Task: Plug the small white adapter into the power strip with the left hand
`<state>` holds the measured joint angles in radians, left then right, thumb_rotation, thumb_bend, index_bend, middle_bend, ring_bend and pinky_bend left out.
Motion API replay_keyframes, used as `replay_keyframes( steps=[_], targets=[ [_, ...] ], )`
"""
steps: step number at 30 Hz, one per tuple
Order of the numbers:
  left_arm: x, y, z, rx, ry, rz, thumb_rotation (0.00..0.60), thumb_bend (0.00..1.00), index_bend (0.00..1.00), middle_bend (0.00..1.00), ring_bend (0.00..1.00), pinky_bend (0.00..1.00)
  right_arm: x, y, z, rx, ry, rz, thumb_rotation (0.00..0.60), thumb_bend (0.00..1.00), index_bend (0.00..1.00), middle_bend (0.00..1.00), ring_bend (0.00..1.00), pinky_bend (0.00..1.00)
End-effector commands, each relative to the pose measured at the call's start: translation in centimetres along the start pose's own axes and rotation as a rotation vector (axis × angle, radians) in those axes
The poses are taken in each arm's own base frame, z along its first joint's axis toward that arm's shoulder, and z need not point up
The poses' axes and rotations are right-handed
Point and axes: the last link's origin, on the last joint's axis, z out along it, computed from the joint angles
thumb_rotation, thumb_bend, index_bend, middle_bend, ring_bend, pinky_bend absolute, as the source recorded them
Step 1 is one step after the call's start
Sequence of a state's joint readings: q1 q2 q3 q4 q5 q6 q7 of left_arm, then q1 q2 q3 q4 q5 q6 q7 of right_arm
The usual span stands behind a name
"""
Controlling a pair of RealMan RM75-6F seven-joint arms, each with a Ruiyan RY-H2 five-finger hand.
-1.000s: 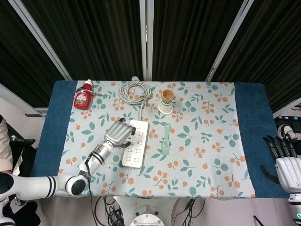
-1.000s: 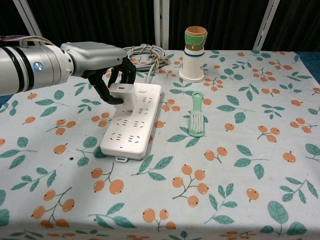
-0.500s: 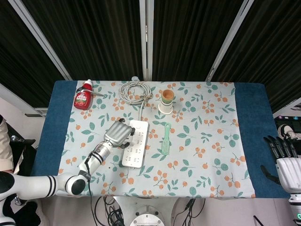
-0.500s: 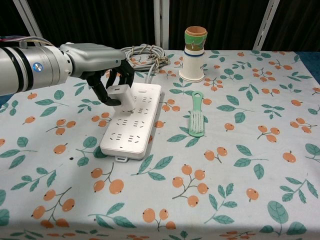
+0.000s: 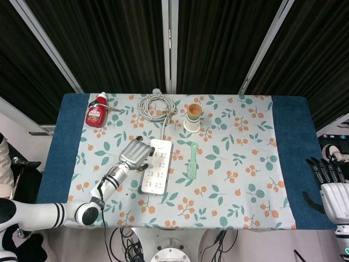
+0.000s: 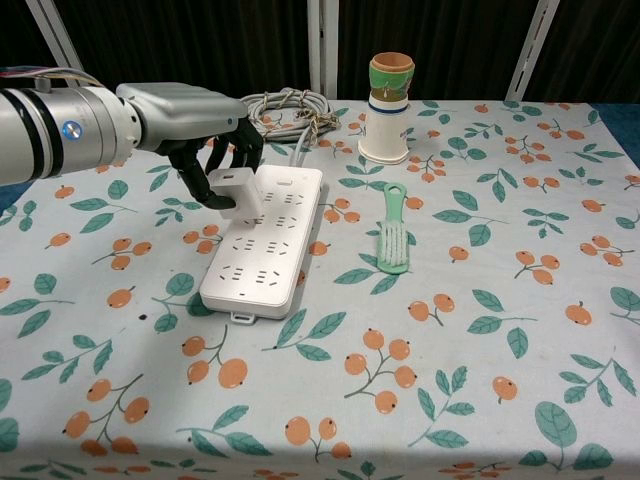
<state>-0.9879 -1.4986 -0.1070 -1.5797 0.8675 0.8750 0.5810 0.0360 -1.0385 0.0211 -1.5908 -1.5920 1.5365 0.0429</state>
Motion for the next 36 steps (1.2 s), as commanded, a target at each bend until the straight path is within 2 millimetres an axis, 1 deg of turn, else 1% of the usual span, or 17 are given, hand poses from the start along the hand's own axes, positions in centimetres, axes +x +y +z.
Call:
replay_keyframes(
  steps=[1, 13, 22, 29, 32, 34, 36],
  targets=[
    [0.0, 0.1, 0.0, -0.004, -0.005, 0.001, 0.600, 0.40, 0.65, 0.69, 0.52, 0.20, 0.0, 0.0, 0.0, -0.002, 0.000, 0.001, 0.600, 0.22, 0.00, 0.07, 0.00, 0.00],
    [0.1, 0.6, 0.6, -0.017, -0.025, 0.061, 0.600, 0.40, 0.65, 0.70, 0.52, 0.19, 0.0, 0.1, -0.1, -0.002, 0.004, 0.002, 0.600, 0.22, 0.00, 0.07, 0.00, 0.00],
    [-0.2, 1.5, 1.5, -0.022, -0.050, 0.110, 0.600, 0.40, 0.67, 0.74, 0.53, 0.18, 0.1, 0.4, -0.3, -0.011, 0.011, 0.007, 0.600, 0.22, 0.00, 0.07, 0.00, 0.00],
    [-0.5, 1.7, 1.7, -0.014, -0.061, 0.127, 0.600, 0.41, 0.69, 0.76, 0.55, 0.17, 0.1, 0.5, -0.3, -0.013, 0.014, 0.010, 0.600, 0.22, 0.00, 0.07, 0.00, 0.00],
    [-0.3, 1.9, 1.8, -0.013, -0.052, 0.123, 0.600, 0.40, 0.70, 0.77, 0.56, 0.17, 0.0, 0.5, -0.2, -0.013, 0.014, 0.011, 0.600, 0.22, 0.00, 0.07, 0.00, 0.00],
    [-0.2, 2.0, 1.7, -0.015, -0.050, 0.128, 0.600, 0.40, 0.68, 0.75, 0.55, 0.17, 0.0, 0.6, -0.2, -0.013, 0.015, 0.011, 0.600, 0.22, 0.00, 0.07, 0.00, 0.00],
    [-0.2, 1.9, 1.6, -0.014, -0.055, 0.128, 0.600, 0.38, 0.59, 0.67, 0.50, 0.17, 0.1, 0.6, -0.2, -0.014, 0.017, 0.011, 0.600, 0.22, 0.00, 0.07, 0.00, 0.00]
  ],
)
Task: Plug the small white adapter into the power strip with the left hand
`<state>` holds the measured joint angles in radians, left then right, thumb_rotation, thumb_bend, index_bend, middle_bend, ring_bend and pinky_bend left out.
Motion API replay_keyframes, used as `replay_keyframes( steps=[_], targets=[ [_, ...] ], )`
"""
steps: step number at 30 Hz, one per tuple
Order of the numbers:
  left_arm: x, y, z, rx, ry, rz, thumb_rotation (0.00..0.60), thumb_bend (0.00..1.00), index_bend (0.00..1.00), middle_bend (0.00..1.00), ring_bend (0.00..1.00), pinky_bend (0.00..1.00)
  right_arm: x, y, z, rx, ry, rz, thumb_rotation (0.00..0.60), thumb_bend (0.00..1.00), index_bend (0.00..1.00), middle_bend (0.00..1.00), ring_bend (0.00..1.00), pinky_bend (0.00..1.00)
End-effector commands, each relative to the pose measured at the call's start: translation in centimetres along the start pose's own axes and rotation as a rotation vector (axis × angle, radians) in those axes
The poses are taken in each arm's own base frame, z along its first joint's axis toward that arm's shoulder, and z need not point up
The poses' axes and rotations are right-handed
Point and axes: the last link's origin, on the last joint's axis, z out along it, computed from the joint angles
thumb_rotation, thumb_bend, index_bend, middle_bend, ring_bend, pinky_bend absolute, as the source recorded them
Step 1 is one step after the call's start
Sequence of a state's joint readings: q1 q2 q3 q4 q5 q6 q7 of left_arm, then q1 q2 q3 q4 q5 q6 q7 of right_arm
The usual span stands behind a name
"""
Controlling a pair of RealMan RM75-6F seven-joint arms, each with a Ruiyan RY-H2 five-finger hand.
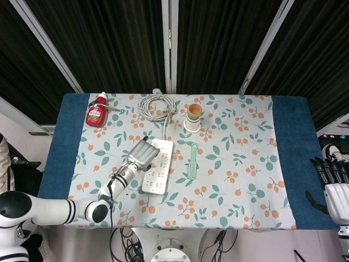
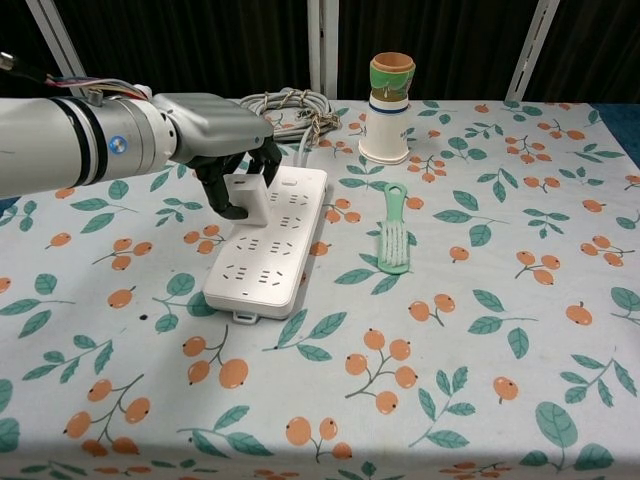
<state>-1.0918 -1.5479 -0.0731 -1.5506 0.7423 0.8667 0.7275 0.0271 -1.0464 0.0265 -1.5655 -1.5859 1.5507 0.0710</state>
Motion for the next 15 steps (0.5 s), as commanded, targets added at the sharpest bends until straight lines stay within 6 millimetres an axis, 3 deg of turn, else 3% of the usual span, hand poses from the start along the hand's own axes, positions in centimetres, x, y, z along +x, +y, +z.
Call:
replay_keyframes(
  steps=[1, 4, 8, 15],
  targets=[
    [0.0, -0.1, -0.1, 0.002, -0.007, -0.005, 0.600, 0.35, 0.54, 0.63, 0.47, 0.17, 0.0, 0.0, 0.0, -0.001, 0.002, 0.000, 0.600, 0.22, 0.00, 0.07, 0.00, 0.00],
    [0.0, -0.2, -0.2, 0.008, -0.007, -0.019, 0.600, 0.24, 0.35, 0.44, 0.33, 0.16, 0.0, 0.1, 0.0, -0.002, 0.000, 0.000, 0.600, 0.22, 0.00, 0.07, 0.00, 0.00],
    [0.0, -0.3, -0.5, 0.010, -0.008, -0.045, 0.600, 0.17, 0.19, 0.28, 0.20, 0.14, 0.0, 0.0, 0.0, 0.000, 0.000, 0.001, 0.600, 0.22, 0.00, 0.07, 0.00, 0.00],
    [-0.2, -0.6, -1.2, 0.001, -0.003, -0.112, 0.600, 0.16, 0.13, 0.20, 0.14, 0.13, 0.0, -0.1, 0.1, 0.004, 0.001, 0.000, 0.600, 0.22, 0.00, 0.07, 0.00, 0.00]
  ],
)
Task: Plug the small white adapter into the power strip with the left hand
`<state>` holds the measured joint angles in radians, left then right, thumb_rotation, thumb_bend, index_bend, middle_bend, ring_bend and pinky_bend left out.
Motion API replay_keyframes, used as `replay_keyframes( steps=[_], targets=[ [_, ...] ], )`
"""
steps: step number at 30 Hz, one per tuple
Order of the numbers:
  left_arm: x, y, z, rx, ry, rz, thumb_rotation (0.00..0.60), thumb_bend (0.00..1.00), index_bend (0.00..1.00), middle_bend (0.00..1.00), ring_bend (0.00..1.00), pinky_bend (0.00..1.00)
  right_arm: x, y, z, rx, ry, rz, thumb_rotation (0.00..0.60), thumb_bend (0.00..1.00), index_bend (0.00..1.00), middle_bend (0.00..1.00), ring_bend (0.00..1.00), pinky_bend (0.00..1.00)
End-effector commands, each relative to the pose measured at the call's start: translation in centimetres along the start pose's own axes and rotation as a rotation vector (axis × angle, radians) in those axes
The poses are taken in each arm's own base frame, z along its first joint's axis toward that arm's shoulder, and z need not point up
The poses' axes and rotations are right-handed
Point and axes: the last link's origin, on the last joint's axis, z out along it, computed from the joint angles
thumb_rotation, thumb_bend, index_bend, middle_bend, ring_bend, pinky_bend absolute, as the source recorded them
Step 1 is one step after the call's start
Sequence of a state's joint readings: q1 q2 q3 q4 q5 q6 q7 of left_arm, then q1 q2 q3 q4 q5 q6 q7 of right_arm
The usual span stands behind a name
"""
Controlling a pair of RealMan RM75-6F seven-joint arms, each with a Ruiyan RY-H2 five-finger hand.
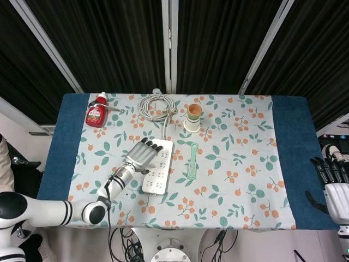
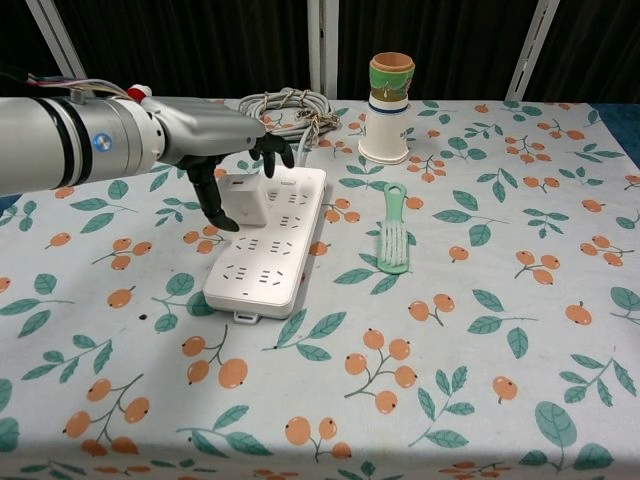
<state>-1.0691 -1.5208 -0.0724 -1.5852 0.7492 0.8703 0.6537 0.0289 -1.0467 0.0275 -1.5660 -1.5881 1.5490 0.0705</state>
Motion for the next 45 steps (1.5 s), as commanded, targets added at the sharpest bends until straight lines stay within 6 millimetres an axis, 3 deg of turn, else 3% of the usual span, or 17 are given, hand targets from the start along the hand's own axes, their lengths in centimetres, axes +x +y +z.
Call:
replay_keyframes(
  steps=[1, 4, 7, 10, 12, 15, 19, 23, 29, 45],
  targets=[
    [0.1, -0.2, -0.6, -0.006, 0.012, -0.050, 0.600, 0.15, 0.13, 0.19, 0.14, 0.13, 0.0, 0.0, 0.0, 0.000, 0.001, 0.000, 0.600, 0.22, 0.00, 0.07, 0.00, 0.00],
    [0.8, -0.1, -1.3, -0.018, 0.079, -0.222, 0.600, 0.15, 0.13, 0.19, 0.14, 0.13, 0.1, 0.0, 0.0, 0.000, 0.001, -0.001, 0.600, 0.22, 0.00, 0.07, 0.00, 0.00],
    [1.7, 0.1, -2.1, -0.051, 0.191, -0.515, 0.600, 0.15, 0.21, 0.24, 0.17, 0.17, 0.1, 0.0, -0.1, 0.000, 0.003, -0.003, 0.600, 0.22, 0.00, 0.07, 0.00, 0.00],
    [1.5, 0.1, -2.5, -0.078, 0.282, -0.838, 0.600, 0.17, 0.36, 0.38, 0.32, 0.29, 0.2, -0.1, -0.1, 0.005, 0.003, -0.004, 0.600, 0.22, 0.00, 0.07, 0.00, 0.00],
    [1.1, 0.2, -2.4, -0.087, 0.301, -1.037, 0.600, 0.22, 0.48, 0.50, 0.43, 0.43, 0.2, -0.2, 0.0, 0.010, 0.003, -0.004, 0.600, 0.22, 0.00, 0.07, 0.00, 0.00],
    [0.6, 0.6, -2.2, -0.095, 0.282, -1.315, 0.600, 0.31, 0.61, 0.62, 0.55, 0.57, 0.1, -0.4, 0.0, 0.014, 0.002, -0.004, 0.600, 0.22, 0.00, 0.07, 0.00, 0.00],
    [-0.2, 1.2, -1.7, -0.099, 0.230, -1.556, 0.600, 0.44, 0.73, 0.76, 0.68, 0.68, 0.1, -0.4, -0.1, 0.015, 0.002, -0.006, 0.600, 0.22, 0.00, 0.07, 0.00, 0.00],
    [-0.7, 1.9, -1.4, -0.114, 0.216, -1.677, 0.600, 0.54, 0.79, 0.84, 0.76, 0.77, 0.2, -0.4, -0.1, 0.011, 0.002, -0.006, 0.600, 0.22, 0.00, 0.07, 0.00, 0.00],
    [-0.7, 3.0, -1.1, -0.146, 0.207, -1.876, 0.600, 0.56, 0.82, 0.88, 0.79, 0.79, 0.1, -0.4, -0.1, 0.011, 0.000, -0.006, 0.600, 0.22, 0.00, 0.07, 0.00, 0.00],
    [-1.8, 3.5, -0.1, -0.139, 0.207, -1.936, 0.600, 0.56, 0.82, 0.88, 0.79, 0.79, 0.1, -0.3, 0.0, 0.005, -0.001, -0.007, 0.600, 0.22, 0.00, 0.07, 0.00, 0.00]
  ],
)
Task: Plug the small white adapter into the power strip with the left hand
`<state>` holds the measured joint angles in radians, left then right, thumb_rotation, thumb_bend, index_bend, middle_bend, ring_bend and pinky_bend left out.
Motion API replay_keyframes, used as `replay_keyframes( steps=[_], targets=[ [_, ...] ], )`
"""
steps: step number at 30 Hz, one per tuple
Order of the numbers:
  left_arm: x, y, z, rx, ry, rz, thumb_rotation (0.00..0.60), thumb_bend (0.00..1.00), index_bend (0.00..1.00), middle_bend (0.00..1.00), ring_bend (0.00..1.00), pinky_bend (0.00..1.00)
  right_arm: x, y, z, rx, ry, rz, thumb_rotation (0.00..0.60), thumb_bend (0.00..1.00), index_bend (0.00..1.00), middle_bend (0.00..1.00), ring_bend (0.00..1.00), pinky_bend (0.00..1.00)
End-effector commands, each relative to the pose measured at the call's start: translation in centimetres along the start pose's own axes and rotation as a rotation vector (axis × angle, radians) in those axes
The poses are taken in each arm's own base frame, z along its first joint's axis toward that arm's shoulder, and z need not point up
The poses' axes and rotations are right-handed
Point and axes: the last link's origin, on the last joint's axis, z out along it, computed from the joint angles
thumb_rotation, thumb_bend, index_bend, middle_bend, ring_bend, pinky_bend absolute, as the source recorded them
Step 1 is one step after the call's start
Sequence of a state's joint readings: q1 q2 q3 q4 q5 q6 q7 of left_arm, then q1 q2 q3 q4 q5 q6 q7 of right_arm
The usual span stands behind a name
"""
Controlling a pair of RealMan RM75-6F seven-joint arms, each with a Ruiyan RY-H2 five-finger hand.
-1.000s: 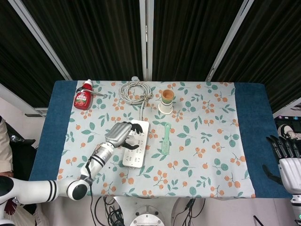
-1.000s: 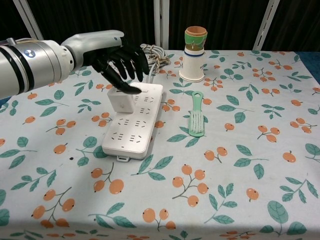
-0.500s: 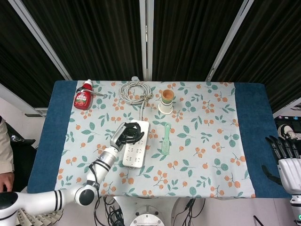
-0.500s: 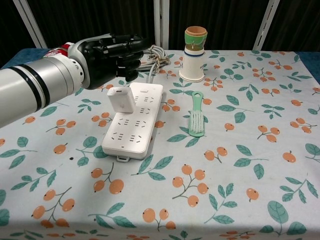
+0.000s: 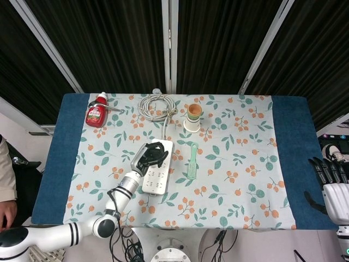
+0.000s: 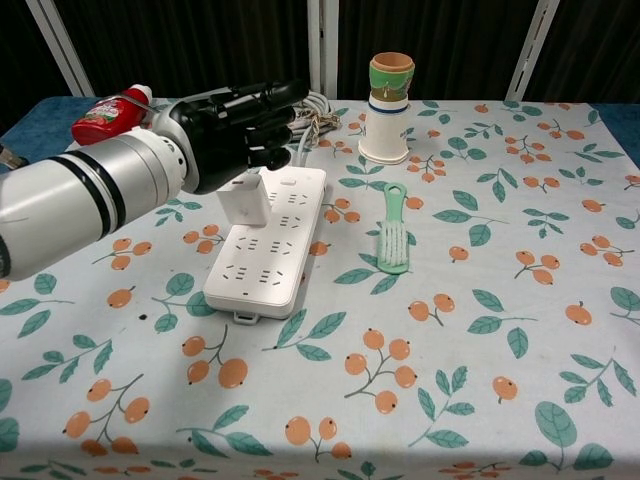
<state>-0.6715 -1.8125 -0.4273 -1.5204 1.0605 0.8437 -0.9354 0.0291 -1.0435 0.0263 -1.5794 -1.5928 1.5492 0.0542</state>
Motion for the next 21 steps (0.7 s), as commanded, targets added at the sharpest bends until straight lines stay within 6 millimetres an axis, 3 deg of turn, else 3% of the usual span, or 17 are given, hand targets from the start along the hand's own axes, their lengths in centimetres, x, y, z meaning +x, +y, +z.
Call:
replay_keyframes(
  steps=[1, 21],
  targets=[
    [-0.1, -0.2, 0.1, 0.004, -0.001, -0.008, 0.600, 0.56, 0.82, 0.88, 0.79, 0.79, 0.0, 0.0, 0.0, 0.000, 0.000, -0.001, 0.600, 0.22, 0.00, 0.07, 0.00, 0.00],
    [-0.6, -1.5, 0.4, 0.041, -0.014, -0.013, 0.600, 0.56, 0.82, 0.88, 0.79, 0.79, 0.1, 0.2, -0.2, -0.011, 0.003, -0.001, 0.600, 0.22, 0.00, 0.07, 0.00, 0.00]
  ],
)
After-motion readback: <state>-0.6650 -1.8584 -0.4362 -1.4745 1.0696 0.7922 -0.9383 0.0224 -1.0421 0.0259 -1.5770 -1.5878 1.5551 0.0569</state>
